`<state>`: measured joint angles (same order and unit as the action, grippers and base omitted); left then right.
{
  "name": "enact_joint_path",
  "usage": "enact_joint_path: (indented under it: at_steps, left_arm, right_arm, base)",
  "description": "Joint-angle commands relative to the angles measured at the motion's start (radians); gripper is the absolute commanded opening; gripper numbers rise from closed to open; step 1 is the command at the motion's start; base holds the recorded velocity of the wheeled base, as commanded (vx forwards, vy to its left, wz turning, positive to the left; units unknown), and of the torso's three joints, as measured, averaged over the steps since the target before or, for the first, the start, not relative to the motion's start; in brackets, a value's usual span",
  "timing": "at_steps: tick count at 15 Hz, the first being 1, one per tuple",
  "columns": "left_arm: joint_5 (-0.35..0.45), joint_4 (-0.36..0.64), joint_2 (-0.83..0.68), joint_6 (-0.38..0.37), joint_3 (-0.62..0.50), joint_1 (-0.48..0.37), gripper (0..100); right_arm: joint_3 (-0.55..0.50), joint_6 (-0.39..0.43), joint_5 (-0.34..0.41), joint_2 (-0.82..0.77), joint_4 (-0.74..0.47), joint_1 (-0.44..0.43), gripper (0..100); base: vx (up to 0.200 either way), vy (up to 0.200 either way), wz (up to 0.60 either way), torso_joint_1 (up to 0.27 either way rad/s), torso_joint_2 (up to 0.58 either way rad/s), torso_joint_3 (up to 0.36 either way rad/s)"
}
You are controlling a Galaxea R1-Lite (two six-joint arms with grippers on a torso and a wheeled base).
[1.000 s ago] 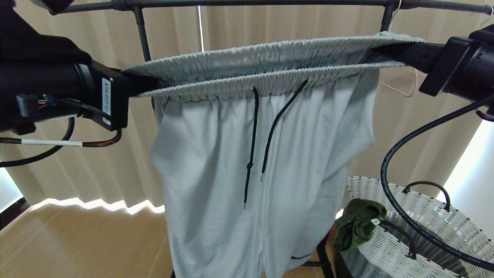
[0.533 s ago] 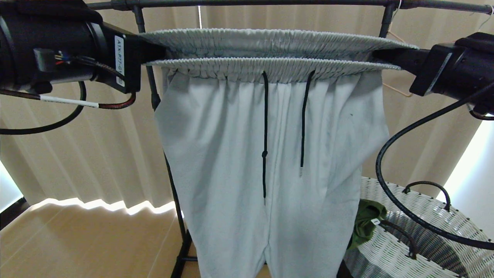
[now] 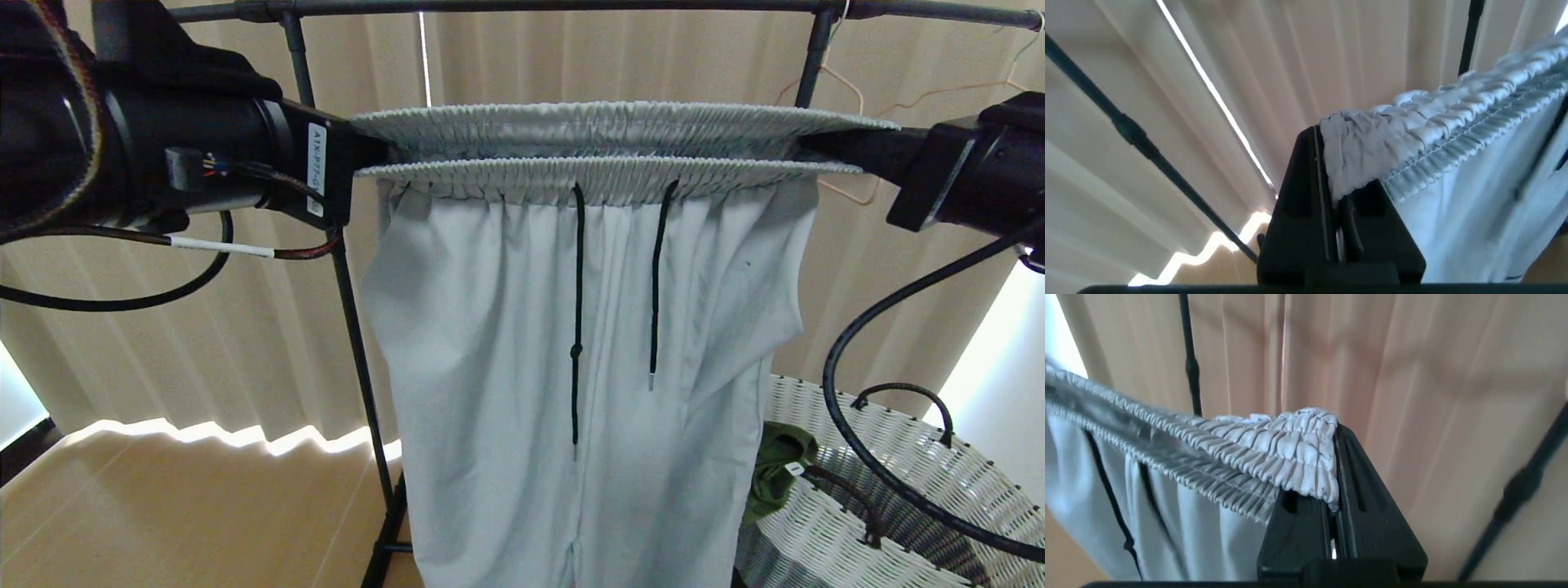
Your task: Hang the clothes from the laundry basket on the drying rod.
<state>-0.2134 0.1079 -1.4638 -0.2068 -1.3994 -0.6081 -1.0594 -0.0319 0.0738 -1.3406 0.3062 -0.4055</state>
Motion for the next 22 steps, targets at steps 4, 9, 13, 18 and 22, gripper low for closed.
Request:
enact_joint_path:
  at_steps: [4,9,13,18,22]
  left_arm:
    - [-0.006,-0.053,-0.084,0.001,-0.018,0.002,0]
    - [-0.023,-0.045,-0.085,0.001,-0.023,0.005,0]
    - [-0.021,-0.013,-0.016,-0.002,0.016,0.005,0]
    - [0.025,0.024,0.102,-0.006,0.106,-0.016,0]
    - [0.045,0.024,0.138,-0.009,0.141,-0.07,0]
  right_arm:
    - [0.018,0.0,0.011,0.161,-0.191,-0.085,0]
    - [0.021,0.012,0.006,0.132,-0.177,-0.084,0]
    - [0.018,0.037,0.006,0.014,-0.024,-0.024,0]
    - [-0.142,0.033,0.011,-0.173,0.085,-0.021,0]
    - [-0.208,0.024,0.012,-0.247,0.134,-0.021,0]
  base:
    - [0.0,0.0,0.0,0.0,0.0,0.0]
    - [0.0,0.0,0.0,0.0,0.0,0.0]
    - [0.0,0.0,0.0,0.0,0.0,0.0]
    - [0.0,0.0,0.0,0.0,0.0,0.0]
    - [0.0,0.0,0.0,0.0,0.0,0.0]
